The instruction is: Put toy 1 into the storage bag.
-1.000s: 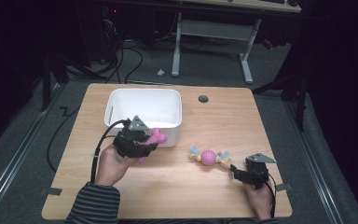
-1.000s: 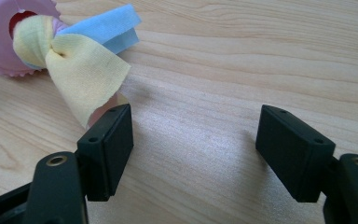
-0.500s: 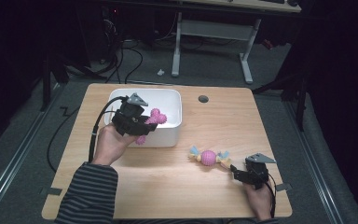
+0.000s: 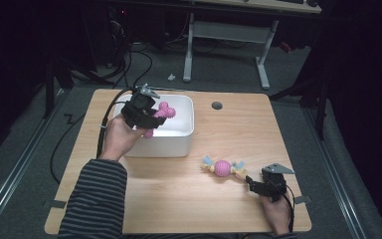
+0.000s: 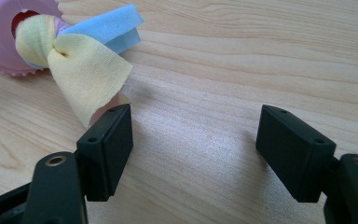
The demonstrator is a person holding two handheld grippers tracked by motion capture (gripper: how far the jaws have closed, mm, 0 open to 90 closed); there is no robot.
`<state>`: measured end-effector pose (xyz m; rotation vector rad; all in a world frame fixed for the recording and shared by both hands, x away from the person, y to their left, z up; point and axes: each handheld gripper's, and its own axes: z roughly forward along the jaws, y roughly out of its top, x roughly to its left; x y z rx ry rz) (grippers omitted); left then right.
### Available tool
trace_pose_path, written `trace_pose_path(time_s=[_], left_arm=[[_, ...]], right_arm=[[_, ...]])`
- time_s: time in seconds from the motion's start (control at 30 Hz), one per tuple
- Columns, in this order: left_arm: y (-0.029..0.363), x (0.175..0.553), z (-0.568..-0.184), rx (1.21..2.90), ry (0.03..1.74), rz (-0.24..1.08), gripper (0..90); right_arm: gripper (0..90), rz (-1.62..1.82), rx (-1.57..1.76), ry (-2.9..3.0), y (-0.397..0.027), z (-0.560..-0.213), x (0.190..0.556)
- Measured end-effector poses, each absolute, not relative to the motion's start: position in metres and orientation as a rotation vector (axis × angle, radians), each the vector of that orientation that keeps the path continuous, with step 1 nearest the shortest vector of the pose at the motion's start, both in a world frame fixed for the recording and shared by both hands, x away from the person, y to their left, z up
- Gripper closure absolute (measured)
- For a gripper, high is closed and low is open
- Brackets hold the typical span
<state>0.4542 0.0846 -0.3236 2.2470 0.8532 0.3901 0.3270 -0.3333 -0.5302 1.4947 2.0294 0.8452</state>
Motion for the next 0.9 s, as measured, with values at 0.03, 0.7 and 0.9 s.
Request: trace_pose_path(time_s=[0.03,0.7,0.9], left_arm=[[0.085,0.456,-0.325,2.244,0.860,0.391,59.2],[0.075,0.491,-0.355,2.265,0.933,0.424,59.1],[0.073,0.498,-0.362,2.254,0.951,0.413,58.9]], right_arm=[[27.3,0.845,1.495,2.029,-0.333,-0.530,0.327],[27.3,0.846,1.495,2.029,-0.333,-0.530,0.327],[27.3,0.846,1.495,2.028,-0.333,-0.530,0.327]])
